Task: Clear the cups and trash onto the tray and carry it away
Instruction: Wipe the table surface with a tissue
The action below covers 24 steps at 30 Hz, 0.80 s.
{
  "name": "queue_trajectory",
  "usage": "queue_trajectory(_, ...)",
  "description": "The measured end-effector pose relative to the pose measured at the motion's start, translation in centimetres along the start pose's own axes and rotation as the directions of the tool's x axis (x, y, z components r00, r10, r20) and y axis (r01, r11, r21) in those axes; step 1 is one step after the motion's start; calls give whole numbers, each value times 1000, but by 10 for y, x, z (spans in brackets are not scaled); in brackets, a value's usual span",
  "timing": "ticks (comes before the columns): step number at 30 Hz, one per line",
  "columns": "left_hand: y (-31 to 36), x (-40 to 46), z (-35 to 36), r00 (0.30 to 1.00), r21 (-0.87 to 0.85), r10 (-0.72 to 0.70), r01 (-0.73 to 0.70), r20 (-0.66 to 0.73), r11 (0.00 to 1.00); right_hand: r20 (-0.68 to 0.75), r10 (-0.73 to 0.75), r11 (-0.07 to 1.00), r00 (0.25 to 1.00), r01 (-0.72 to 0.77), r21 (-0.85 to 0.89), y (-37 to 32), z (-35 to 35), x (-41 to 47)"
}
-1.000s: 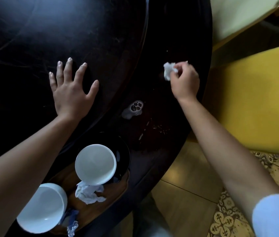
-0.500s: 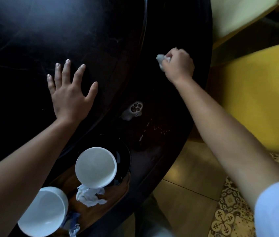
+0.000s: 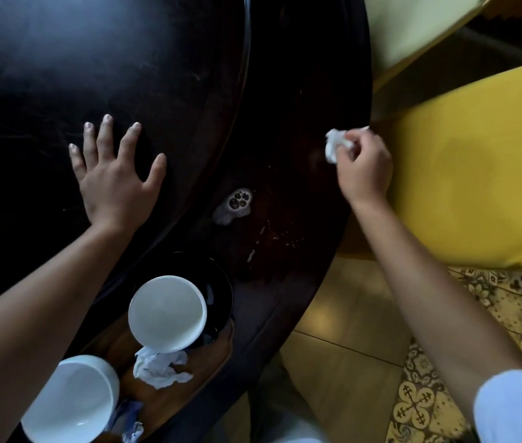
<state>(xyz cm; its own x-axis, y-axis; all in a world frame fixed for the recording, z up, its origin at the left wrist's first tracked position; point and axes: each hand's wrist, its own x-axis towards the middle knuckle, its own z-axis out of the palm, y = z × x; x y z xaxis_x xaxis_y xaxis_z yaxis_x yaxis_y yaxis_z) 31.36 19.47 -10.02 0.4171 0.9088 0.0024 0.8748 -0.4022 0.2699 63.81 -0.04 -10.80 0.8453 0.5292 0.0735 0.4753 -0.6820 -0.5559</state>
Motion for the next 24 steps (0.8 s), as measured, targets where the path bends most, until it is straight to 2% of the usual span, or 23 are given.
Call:
queue_trajectory(3, 0, 1, 0, 1000, 0, 2, -2, -2, 1000, 37, 136, 989, 990, -134, -61, 14, 3, 38)
queue_trajectory(5, 0, 1, 1, 1000, 3, -2, 2, -3, 1000, 86, 150, 984, 985, -140, -114, 13, 5, 37)
queue_trajectory(7, 0, 1, 0, 1000, -2, -4, 4, -4, 1000, 138, 90, 986, 986, -69, -150, 1, 8, 16)
queue_trajectory(9, 0, 1, 0, 1000, -5, -2, 2, -4, 1000, 233, -37, 988, 972, 71, -139, -12, 13, -18)
queue_trajectory(12, 0, 1, 0, 1000, -10, -3, 3, -8, 1000, 383, -235, 960, 894, 274, -51, -26, 17, -61)
queue_trajectory(14, 0, 1, 0, 1000, -11, -2, 2, -12, 1000, 358, -269, 959, 894, 283, 15, -27, 16, -52)
queue_trajectory(16, 0, 1, 0, 1000, -9, 0, 0, -10, 1000, 256, -256, 966, 932, 250, 58, -24, 18, -19)
queue_trajectory(19, -1, 0, 1, 1000, -10, 0, 0, -13, 1000, 127, -224, 975, 966, 221, 35, -23, 23, 44)
queue_trajectory(21, 0, 0, 2, 1000, -9, 1, -1, -13, 1000, 94, -241, 970, 966, 242, -4, -28, 30, 80)
queue_trajectory(24, -1, 1, 2, 1000, -1, -1, 1, -15, 1000, 120, -264, 960, 957, 273, -60, -41, 44, 113)
